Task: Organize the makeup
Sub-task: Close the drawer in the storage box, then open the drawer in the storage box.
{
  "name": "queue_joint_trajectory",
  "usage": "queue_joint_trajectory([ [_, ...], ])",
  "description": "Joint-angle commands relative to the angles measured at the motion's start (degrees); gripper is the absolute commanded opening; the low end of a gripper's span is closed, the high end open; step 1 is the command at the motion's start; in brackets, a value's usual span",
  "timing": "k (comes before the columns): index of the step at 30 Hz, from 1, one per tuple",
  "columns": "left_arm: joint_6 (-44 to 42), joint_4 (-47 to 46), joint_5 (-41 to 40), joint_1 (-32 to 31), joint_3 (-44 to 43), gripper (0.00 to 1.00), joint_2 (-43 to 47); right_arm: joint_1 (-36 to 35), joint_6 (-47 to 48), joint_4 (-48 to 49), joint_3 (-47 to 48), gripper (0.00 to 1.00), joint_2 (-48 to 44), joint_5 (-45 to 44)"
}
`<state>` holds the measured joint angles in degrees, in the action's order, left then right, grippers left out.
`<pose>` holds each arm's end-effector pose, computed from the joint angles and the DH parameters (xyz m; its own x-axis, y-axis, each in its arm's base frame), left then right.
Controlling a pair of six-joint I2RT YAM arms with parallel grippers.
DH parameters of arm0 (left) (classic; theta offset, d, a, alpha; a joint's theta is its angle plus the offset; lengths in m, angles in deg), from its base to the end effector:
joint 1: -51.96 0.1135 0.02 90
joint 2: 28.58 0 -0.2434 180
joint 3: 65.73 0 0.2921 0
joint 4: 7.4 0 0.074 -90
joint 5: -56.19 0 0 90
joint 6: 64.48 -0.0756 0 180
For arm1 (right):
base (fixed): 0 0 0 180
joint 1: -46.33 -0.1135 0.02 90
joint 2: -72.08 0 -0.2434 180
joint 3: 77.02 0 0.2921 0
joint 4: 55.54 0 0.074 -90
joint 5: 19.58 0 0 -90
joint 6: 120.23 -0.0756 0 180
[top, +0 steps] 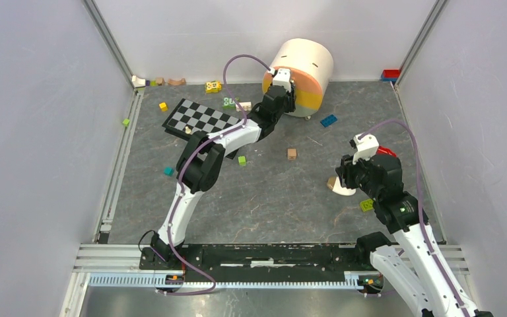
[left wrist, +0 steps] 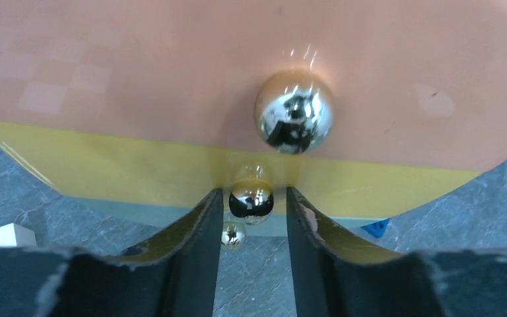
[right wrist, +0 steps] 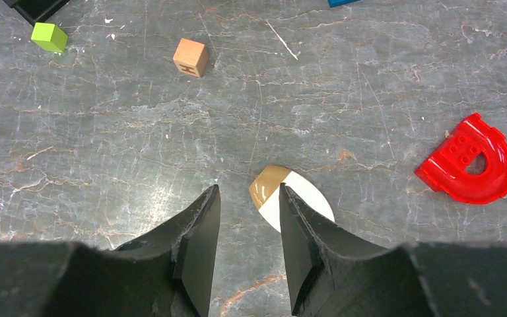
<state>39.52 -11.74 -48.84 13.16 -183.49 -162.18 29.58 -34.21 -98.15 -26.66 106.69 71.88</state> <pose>0.4900 -0.3688 0.1807 -0.2493 -0.0994 -0.9633 0.3574 0.9150 -0.1869 0.2238 0.0694 0.2635 -0.4531 -0.0639 -0.8892 -0.2791 0.9575 0.0734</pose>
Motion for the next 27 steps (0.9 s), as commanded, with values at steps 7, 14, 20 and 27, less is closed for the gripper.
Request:
queue_joint_trajectory([
  [7,-3.1,-8.5,0.5,0.3,7.4,0.57,9.0,0.2,-0.2,2.6,-0.4,0.45,0.0,-0.4],
  [14,0.1,-7.4,0.5,0.1,26.4,0.60,23.9,0.2,-0.6,5.0,-2.0,0.45,0.9,-0.8],
  [20,8.1,9.9,-1.0,0.1,30.5,0.63,32.7,0.1,-3.9,8.7,-2.9,0.45,2.3,-2.5],
  [27,15.1,20.1,4.0,0.7,37.8,0.66,40.2,0.2,-11.3,16.0,-5.9,0.47,5.0,1.9],
])
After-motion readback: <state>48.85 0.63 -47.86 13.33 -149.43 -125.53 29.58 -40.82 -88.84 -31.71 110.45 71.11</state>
